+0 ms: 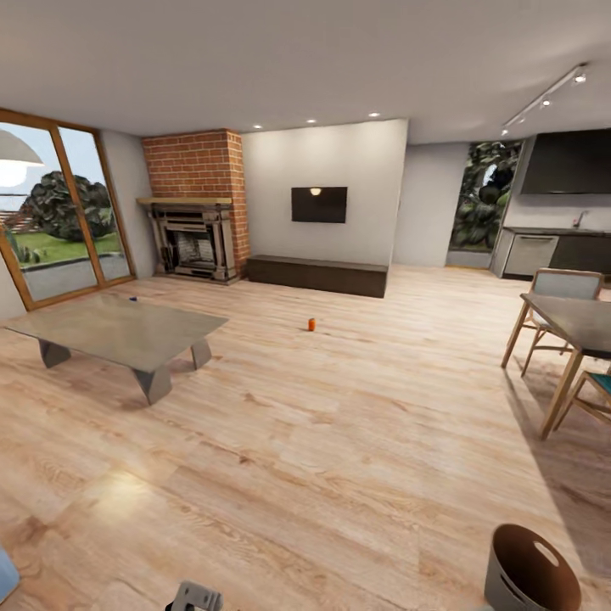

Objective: Put the three can of soda from the living room inside the tash can in the kitchen.

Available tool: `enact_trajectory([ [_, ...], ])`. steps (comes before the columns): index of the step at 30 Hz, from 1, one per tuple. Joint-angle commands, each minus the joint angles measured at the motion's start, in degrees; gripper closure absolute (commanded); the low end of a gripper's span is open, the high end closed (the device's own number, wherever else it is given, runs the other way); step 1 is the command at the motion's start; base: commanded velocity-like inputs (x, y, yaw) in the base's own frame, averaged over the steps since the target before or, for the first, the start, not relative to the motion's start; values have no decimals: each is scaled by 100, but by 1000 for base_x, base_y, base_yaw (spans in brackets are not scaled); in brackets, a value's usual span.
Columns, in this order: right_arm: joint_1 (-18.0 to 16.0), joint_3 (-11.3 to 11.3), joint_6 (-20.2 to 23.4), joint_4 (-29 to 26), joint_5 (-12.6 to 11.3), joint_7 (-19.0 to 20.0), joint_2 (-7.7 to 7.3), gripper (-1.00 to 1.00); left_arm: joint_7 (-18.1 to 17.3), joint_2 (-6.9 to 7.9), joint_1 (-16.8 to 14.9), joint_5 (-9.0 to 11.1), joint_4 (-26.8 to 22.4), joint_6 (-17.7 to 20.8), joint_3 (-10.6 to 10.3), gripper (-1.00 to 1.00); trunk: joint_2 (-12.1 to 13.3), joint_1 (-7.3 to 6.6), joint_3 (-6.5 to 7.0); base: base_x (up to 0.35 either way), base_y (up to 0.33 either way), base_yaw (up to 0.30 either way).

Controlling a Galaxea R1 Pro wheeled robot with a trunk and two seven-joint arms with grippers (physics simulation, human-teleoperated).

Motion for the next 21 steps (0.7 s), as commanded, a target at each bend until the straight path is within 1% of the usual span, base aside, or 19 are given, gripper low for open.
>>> enact_trajectory([
  [1,0,0,-1,-2,0,0,0,-100,0,0,-1,0,0,0,0,-100,0,0,0,0,0,-264],
  [21,0,0,1,0,0,0,0,-100,1,0,2,0,0,0,0,-100,0,0,0,0,0,-264],
])
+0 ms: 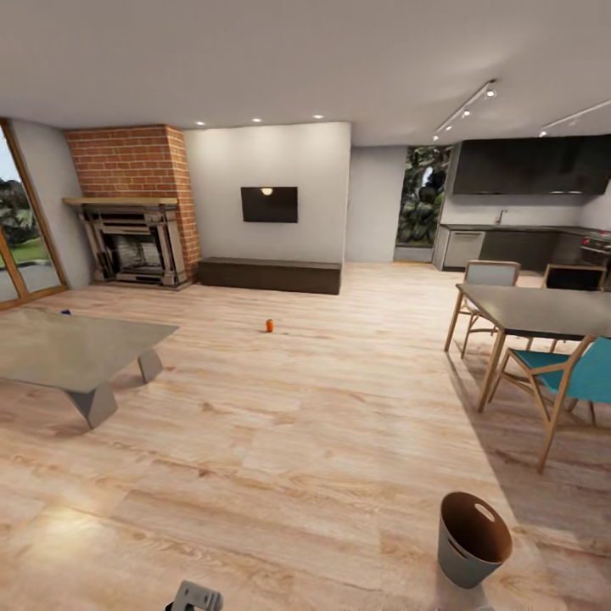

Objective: Put the three can of soda from the living room inside the tash can in the kitchen.

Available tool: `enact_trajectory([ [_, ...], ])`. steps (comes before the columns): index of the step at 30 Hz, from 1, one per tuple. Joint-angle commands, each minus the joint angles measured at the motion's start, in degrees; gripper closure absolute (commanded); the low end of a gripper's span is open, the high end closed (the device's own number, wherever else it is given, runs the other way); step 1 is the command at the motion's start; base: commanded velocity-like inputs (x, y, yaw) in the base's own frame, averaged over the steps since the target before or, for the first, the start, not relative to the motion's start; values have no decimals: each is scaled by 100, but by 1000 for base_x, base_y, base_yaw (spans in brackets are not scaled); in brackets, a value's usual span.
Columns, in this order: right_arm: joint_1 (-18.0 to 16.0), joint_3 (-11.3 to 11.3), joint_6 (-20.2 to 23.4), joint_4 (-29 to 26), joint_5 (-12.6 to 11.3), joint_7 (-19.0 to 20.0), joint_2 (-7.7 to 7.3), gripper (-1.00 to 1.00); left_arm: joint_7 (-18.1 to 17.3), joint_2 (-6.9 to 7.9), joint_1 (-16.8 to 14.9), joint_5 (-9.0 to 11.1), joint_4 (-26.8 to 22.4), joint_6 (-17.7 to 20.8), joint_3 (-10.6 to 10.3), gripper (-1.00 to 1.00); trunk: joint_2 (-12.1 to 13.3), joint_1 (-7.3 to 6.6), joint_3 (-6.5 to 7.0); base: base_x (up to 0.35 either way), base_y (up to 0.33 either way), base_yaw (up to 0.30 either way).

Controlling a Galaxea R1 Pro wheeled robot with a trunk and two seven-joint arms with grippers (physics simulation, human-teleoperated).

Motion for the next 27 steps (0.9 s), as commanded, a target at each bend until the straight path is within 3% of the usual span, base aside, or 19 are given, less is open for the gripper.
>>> enact_trajectory([
  [1,0,0,0,0,0,0,0,-100,0,0,0,0,0,0,0,-100,0,0,0,0,0,-264],
  [27,0,0,-4,-2,0,0,0,-100,0,0,2,0,0,0,0,-100,0,0,0,0,0,-264],
])
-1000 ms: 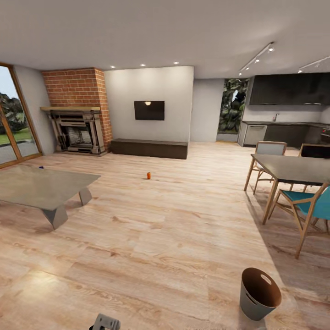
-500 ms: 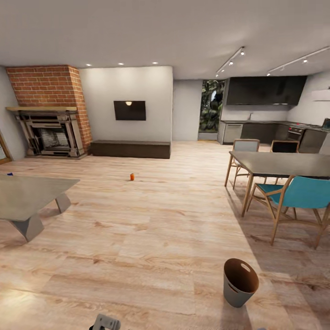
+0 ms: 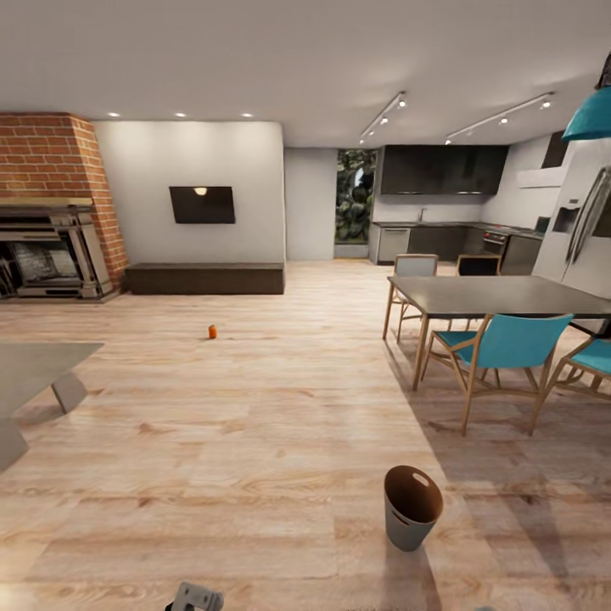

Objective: Put the three can of soda from the living room inside the tash can in the kitchen.

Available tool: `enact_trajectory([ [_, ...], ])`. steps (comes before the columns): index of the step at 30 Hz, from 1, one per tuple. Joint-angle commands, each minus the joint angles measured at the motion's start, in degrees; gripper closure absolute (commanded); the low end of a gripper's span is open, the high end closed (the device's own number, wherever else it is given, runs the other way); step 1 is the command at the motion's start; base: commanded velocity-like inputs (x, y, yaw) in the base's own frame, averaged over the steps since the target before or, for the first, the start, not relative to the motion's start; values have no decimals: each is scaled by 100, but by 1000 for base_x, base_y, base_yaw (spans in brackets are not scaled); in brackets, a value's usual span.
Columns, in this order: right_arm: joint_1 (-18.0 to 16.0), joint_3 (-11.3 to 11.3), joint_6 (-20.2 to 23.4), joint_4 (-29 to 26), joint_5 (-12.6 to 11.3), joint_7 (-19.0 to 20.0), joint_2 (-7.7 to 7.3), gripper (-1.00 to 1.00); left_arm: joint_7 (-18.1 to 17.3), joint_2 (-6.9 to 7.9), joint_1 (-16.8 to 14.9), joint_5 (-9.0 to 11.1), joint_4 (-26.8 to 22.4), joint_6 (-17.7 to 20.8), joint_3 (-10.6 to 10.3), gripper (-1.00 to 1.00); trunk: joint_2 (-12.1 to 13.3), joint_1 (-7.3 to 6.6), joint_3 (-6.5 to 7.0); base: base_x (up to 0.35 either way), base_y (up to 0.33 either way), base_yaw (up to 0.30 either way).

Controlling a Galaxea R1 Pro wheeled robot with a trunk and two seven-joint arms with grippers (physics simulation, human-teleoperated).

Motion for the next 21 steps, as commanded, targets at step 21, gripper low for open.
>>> enact_trajectory([
  [21,0,0,3,2,0,-2,0,-100,0,0,-2,0,0,0,0,-100,0,0,0,0,0,-263],
])
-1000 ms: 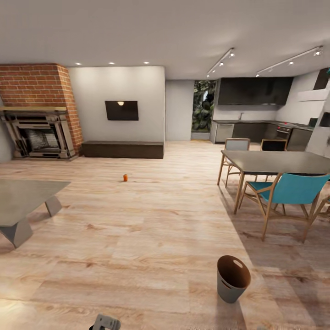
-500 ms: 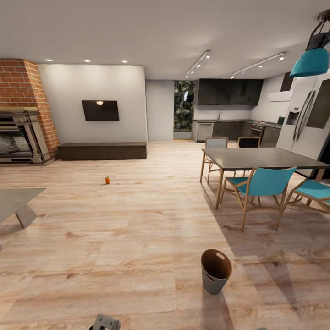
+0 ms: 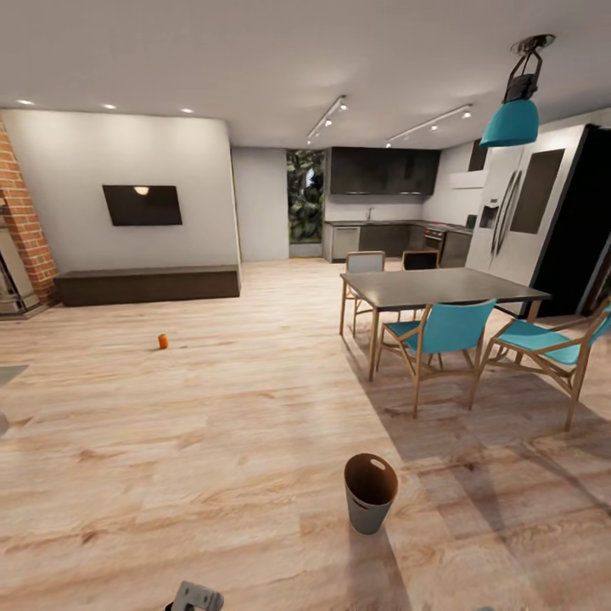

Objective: Put the three can of soda from the living room inside the tash can in the kitchen.

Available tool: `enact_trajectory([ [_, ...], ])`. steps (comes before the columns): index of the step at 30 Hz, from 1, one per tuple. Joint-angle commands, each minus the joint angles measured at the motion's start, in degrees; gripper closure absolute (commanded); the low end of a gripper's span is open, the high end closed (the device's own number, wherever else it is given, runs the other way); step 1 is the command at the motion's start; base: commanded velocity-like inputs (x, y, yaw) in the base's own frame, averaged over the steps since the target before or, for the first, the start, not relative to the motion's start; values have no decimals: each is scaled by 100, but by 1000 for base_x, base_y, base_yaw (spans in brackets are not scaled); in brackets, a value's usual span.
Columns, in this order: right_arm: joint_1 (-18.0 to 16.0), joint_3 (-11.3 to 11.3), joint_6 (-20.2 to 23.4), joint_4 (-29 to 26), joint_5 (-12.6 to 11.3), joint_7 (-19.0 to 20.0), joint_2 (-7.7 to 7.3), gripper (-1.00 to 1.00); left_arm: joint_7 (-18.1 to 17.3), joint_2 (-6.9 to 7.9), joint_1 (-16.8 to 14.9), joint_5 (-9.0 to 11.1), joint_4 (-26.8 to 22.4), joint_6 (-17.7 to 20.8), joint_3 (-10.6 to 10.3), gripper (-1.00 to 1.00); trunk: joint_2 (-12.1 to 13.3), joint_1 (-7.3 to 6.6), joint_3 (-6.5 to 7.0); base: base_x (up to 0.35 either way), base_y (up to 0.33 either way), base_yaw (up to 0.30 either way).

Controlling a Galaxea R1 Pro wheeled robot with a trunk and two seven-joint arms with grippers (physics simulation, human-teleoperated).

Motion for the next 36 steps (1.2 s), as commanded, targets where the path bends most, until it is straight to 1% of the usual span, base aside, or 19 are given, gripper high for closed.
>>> enact_trajectory([
  [1,0,0,-1,0,0,0,0,-100,0,0,1,0,0,0,0,-100,0,0,0,0,0,-263],
  [11,0,0,-3,-1,0,-2,0,-100,0,0,2,0,0,0,0,-100,0,0,0,0,0,-260],
  [15,0,0,-6,0,0,-6,0,-100,11,0,0,0,0,0,0,-100,0,0,0,122,-31,-127],
  [26,0,0,-6,1,0,-7,0,-100,17,0,2,0,0,5,0,-100,0,0,0,305,-77,-20],
  [36,0,0,-19,1,0,-7,0,-100,18,0,1,0,3,9,0,-100,0,0,0,318,-12,-1],
])
